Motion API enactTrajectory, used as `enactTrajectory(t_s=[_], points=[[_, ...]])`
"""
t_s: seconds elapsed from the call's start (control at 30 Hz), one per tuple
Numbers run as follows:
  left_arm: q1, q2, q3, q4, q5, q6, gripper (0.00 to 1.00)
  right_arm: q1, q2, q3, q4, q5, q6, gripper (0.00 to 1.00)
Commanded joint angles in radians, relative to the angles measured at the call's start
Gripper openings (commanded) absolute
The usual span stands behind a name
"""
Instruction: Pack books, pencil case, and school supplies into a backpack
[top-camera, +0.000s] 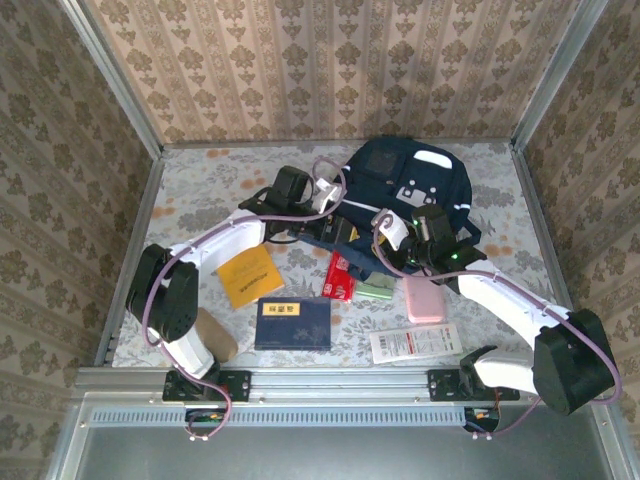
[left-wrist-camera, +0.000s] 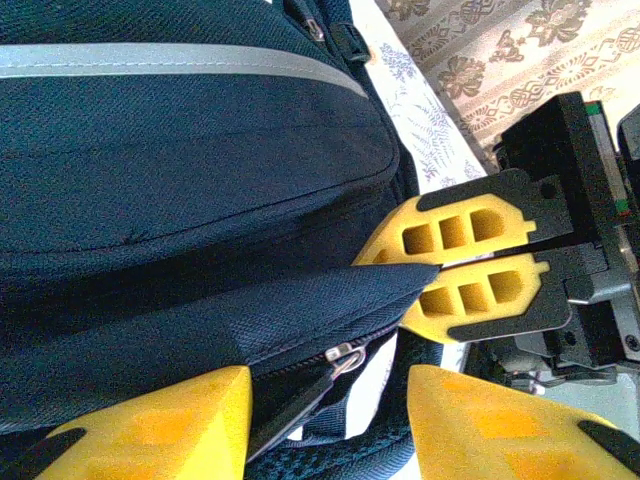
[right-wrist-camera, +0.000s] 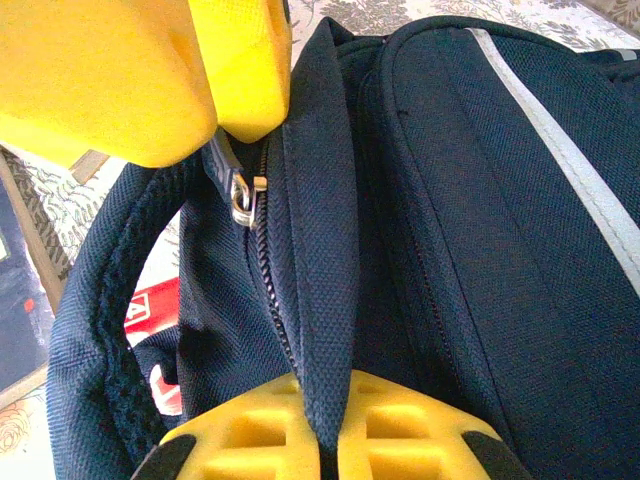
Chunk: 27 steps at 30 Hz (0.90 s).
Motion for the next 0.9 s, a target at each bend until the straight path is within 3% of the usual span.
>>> enactTrajectory(t_s=[0.0, 0.17, 0.5, 0.87], points=[[-0.012, -0.013, -0.011, -0.065, -0.029, 0.06, 0.46, 0.006, -0.05, 0.011, 0.114, -0.054, 0.002, 0.0], [-0.049, 0.016, 0.054, -0.143, -0.102, 0.127, 0.52, 0.006, -0.051, 0.014, 0.124, -0.09, 0.018, 0.0], [-0.128, 0.072, 0.15, -0.307, -0.246, 0.303, 0.46, 0.007, -0.069, 0.017, 0.126, -0.093, 0.012, 0.0], [-0.167, 0.113, 0.189, -0.334, -0.448, 0.391, 0.13, 0.006, -0.087, 0.02, 0.126, -0.127, 0.002, 0.0]])
